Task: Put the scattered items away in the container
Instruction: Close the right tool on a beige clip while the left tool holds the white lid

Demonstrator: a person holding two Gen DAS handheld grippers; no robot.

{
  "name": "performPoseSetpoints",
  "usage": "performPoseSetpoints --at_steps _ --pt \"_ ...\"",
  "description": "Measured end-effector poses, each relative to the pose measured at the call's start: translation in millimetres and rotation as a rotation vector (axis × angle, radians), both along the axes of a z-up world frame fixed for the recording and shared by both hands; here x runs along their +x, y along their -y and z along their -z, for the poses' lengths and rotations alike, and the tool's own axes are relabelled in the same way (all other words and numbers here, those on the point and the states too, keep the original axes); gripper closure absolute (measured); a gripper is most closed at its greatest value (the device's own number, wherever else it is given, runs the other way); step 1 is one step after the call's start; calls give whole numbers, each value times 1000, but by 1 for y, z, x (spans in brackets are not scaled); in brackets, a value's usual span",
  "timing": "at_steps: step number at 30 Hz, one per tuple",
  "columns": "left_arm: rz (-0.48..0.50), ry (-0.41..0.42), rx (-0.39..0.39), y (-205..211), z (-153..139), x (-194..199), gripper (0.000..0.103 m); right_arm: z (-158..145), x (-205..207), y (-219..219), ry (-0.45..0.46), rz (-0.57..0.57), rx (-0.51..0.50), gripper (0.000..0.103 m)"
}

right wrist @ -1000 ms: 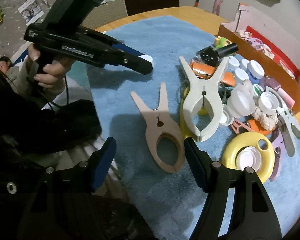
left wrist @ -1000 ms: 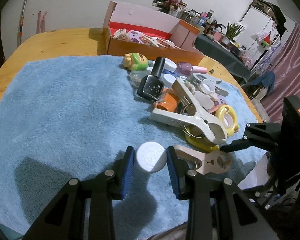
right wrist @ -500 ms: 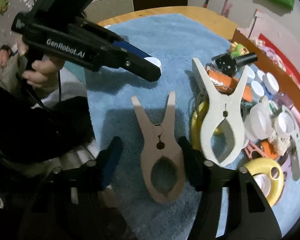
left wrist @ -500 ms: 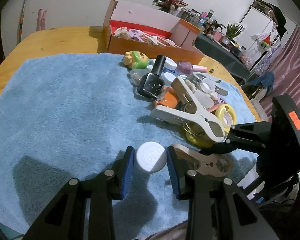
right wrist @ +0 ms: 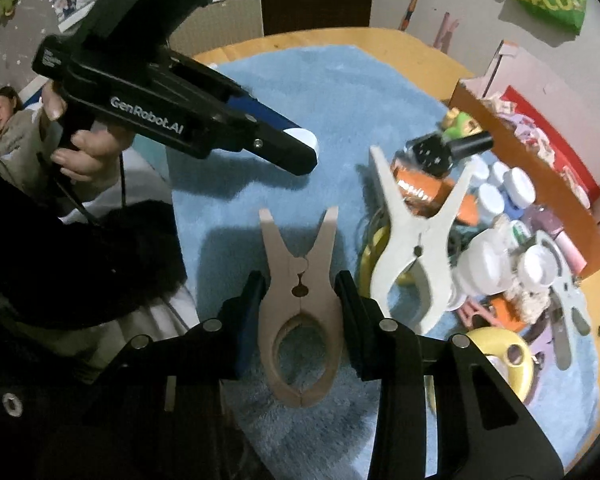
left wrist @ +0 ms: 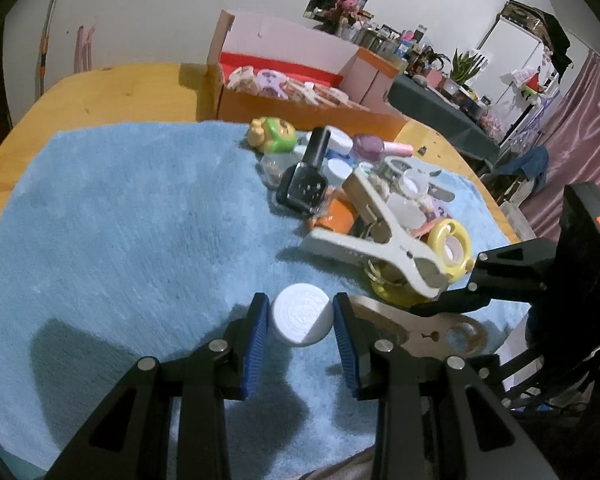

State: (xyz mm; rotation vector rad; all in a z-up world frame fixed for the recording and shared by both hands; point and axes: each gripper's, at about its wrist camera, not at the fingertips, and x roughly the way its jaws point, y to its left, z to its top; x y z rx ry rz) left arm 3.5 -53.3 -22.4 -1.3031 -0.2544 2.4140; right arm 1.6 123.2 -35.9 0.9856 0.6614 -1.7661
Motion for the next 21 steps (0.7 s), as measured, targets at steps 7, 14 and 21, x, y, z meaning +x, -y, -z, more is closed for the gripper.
performPoseSetpoints --at_steps 7,14,21 --pt "1 -40 0 3 -20 -10 68 -19 -9 -6 -38 24 -22 69" --pt "13 -42 10 4 -22 -11 68 -24 -8 -2 -55 12 -2 69" --pt "14 -31 18 3 -19 -9 68 1 0 2 -18 -7 71 69"
